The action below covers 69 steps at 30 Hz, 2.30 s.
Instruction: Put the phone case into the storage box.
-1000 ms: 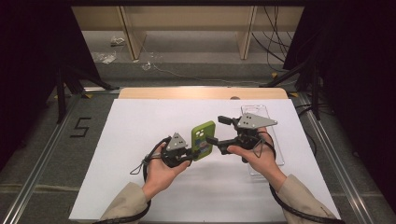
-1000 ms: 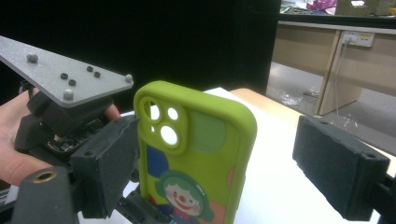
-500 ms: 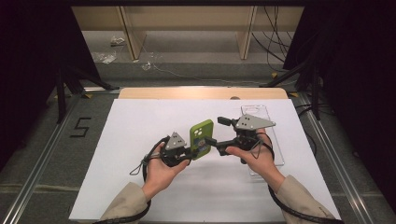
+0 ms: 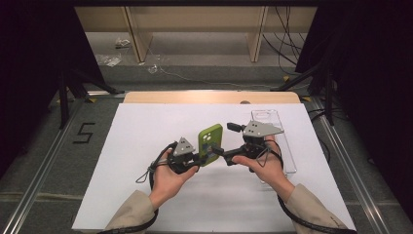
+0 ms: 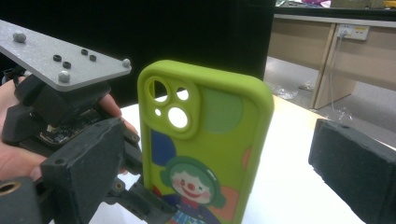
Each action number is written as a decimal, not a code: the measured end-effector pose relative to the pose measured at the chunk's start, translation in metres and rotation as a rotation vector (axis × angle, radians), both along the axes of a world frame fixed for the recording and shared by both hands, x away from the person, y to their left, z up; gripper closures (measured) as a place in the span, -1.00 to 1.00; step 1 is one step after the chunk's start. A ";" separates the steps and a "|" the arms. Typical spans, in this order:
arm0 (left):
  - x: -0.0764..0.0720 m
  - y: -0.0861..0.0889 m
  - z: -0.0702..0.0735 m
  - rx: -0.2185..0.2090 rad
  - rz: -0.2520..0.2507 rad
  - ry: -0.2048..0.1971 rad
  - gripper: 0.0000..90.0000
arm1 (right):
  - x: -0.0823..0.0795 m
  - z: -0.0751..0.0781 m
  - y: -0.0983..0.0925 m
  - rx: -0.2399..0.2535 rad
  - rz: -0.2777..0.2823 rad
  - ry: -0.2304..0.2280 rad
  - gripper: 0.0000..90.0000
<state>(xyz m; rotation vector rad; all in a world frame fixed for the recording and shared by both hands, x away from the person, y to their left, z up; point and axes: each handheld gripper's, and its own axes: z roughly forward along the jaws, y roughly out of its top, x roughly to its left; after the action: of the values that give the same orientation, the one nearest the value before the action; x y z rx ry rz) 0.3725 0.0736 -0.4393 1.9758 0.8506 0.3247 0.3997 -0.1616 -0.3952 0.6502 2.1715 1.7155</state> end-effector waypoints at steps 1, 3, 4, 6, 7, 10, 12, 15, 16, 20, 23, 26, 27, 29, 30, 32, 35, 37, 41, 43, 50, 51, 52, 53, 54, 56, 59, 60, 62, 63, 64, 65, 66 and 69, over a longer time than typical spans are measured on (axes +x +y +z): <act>0.000 -0.001 0.000 0.000 0.002 -0.001 0.71 | 0.000 0.000 0.001 0.000 -0.002 -0.001 -0.91; 0.000 -0.001 0.000 0.000 0.003 0.000 0.71 | -0.001 -0.001 0.001 0.002 -0.013 -0.002 -0.92; 0.000 -0.001 0.000 0.000 0.006 -0.001 0.71 | -0.001 -0.001 0.002 0.002 -0.017 -0.003 -0.92; 0.001 -0.002 0.000 -0.003 0.012 0.002 0.71 | -0.001 -0.002 0.003 0.005 -0.028 -0.005 -0.92; 0.001 -0.002 0.000 -0.002 0.013 0.003 0.71 | -0.001 -0.002 0.003 0.005 -0.033 -0.004 -0.92; 0.000 -0.003 0.000 -0.001 0.015 0.003 0.71 | -0.002 -0.003 0.005 0.007 -0.043 -0.001 -0.92; 0.000 -0.003 0.000 -0.002 0.016 0.003 0.71 | -0.002 -0.004 0.006 0.007 -0.048 -0.004 -0.92; 0.000 -0.005 0.000 -0.004 0.017 0.004 0.71 | -0.002 -0.004 0.009 0.010 -0.052 -0.002 -0.92; 0.000 -0.005 -0.001 -0.003 0.018 0.005 0.71 | -0.002 -0.004 0.009 0.011 -0.054 -0.001 -0.92; 0.000 -0.008 -0.001 -0.006 0.018 0.008 0.71 | -0.002 -0.004 0.012 0.015 -0.060 -0.003 -0.92; 0.000 -0.010 -0.001 -0.003 0.017 0.007 0.71 | -0.001 -0.004 0.013 0.017 -0.068 -0.004 -0.92; 0.000 -0.011 -0.002 -0.004 0.016 0.009 0.71 | 0.000 -0.004 0.014 0.018 -0.076 -0.003 -0.92; 0.000 -0.011 -0.002 0.001 0.016 0.010 0.71 | 0.000 -0.004 0.014 0.020 -0.078 -0.002 -0.92; 0.000 -0.012 -0.003 -0.001 0.019 0.009 0.71 | 0.000 -0.004 0.015 0.019 -0.083 -0.002 -0.92; -0.001 -0.013 -0.003 -0.004 0.021 0.010 0.71 | 0.000 -0.005 0.015 0.019 -0.086 -0.002 -0.92; -0.001 -0.014 -0.003 -0.004 0.022 0.011 0.71 | 0.000 -0.005 0.016 0.018 -0.088 0.001 -0.92; -0.001 -0.015 -0.004 -0.004 0.024 0.011 0.71 | 0.001 -0.006 0.017 0.016 -0.098 -0.001 -0.92; 0.000 -0.015 -0.004 -0.001 0.025 0.011 0.71 | 0.001 -0.006 0.017 0.017 -0.102 -0.001 -0.92; 0.000 -0.016 -0.005 0.002 0.028 0.010 0.71 | 0.001 -0.007 0.019 0.015 -0.106 0.000 -0.92; 0.000 -0.016 -0.005 0.001 0.028 0.010 0.71 | 0.001 -0.007 0.020 0.014 -0.108 0.003 -0.92; 0.000 -0.017 -0.005 0.001 0.030 0.010 0.71 | 0.002 -0.008 0.022 0.012 -0.113 0.004 -0.91; 0.000 -0.018 -0.005 0.001 0.031 0.009 0.71 | 0.002 -0.008 0.022 0.013 -0.114 0.003 -0.91; 0.000 -0.018 -0.005 0.002 0.031 0.009 0.71 | 0.002 -0.008 0.022 0.013 -0.117 0.003 -0.91; 0.000 -0.018 -0.005 0.001 0.032 0.009 0.71 | 0.002 -0.008 0.022 0.013 -0.119 0.004 -0.91; 0.000 -0.018 -0.006 0.002 0.031 0.009 0.71 | 0.003 -0.008 0.022 0.014 -0.121 0.006 -0.91; -0.001 -0.019 -0.006 0.003 0.030 0.009 0.71 | 0.003 -0.008 0.022 0.013 -0.124 0.005 -0.90; -0.001 -0.020 -0.006 0.004 0.030 0.008 0.71 | 0.003 -0.009 0.022 0.013 -0.129 0.006 -0.89; -0.001 -0.020 -0.006 0.004 0.031 0.008 0.71 | 0.003 -0.009 0.022 0.014 -0.129 0.006 -0.89; -0.001 -0.021 -0.006 0.001 0.032 0.008 0.71 | 0.003 -0.009 0.023 0.014 -0.133 0.005 -0.88; -0.001 -0.021 -0.007 0.000 0.033 0.008 0.71 | 0.003 -0.009 0.023 0.014 -0.133 0.006 -0.88; -0.001 -0.021 -0.007 0.002 0.033 0.009 0.71 | 0.003 -0.009 0.023 0.012 -0.133 0.007 -0.88; -0.001 -0.022 -0.007 0.001 0.033 0.010 0.71 | 0.003 -0.009 0.023 0.012 -0.134 0.007 -0.87; -0.001 -0.022 -0.007 0.001 0.033 0.010 0.71 | 0.003 -0.010 0.023 0.012 -0.135 0.008 -0.87; -0.001 -0.021 -0.007 0.001 0.035 0.009 0.71 | 0.003 -0.010 0.024 0.011 -0.137 0.008 -0.86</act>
<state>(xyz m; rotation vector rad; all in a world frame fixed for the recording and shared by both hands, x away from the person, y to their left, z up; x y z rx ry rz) 0.3716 0.0521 -0.4460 1.9660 0.8916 0.3368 0.4029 -0.1377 -0.4051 0.7909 2.0723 1.6579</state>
